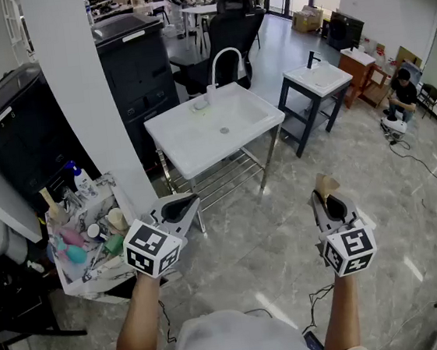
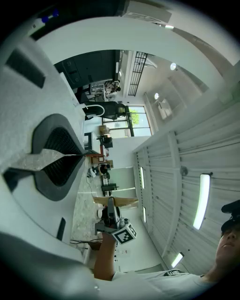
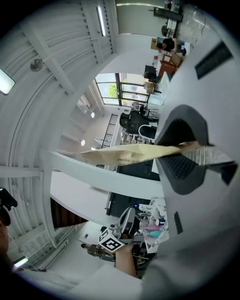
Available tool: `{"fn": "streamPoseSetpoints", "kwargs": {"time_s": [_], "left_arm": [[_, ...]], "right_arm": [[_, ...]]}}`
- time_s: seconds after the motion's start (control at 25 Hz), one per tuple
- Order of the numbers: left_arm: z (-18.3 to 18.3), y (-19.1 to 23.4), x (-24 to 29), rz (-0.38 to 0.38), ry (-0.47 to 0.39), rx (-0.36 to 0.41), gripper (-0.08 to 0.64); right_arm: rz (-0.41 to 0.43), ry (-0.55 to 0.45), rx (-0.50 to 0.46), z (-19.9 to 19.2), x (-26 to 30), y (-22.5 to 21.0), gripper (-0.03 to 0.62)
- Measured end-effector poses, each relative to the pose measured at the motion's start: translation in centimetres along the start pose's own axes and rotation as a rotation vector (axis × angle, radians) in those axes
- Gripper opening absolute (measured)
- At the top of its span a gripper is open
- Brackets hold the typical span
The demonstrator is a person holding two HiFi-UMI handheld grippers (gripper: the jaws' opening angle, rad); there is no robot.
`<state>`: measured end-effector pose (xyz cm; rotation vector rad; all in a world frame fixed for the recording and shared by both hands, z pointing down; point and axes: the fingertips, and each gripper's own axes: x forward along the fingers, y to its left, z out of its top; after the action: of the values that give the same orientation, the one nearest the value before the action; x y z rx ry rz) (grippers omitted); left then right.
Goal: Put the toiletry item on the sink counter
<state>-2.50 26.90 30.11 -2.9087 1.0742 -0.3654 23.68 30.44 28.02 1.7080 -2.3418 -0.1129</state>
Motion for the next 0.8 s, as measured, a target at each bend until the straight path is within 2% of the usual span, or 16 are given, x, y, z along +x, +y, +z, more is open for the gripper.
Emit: {"fn": "streamPoseSetpoints", "kwargs": {"time_s": [0.44, 0.8], "left_arm": [[-0.2, 1.0, 0.2, 0.004, 0.005, -0.002, 0.015], [-0.3, 0.4, 1.9, 0.015, 0.020, -0.006, 0.015]], "right_arm": [[0.006, -0.002, 0.010, 0.0, 1.2, 0.3, 0.029], [0.005, -0.012, 0.056, -1.1, 1.2, -1.8, 0.029]]}}
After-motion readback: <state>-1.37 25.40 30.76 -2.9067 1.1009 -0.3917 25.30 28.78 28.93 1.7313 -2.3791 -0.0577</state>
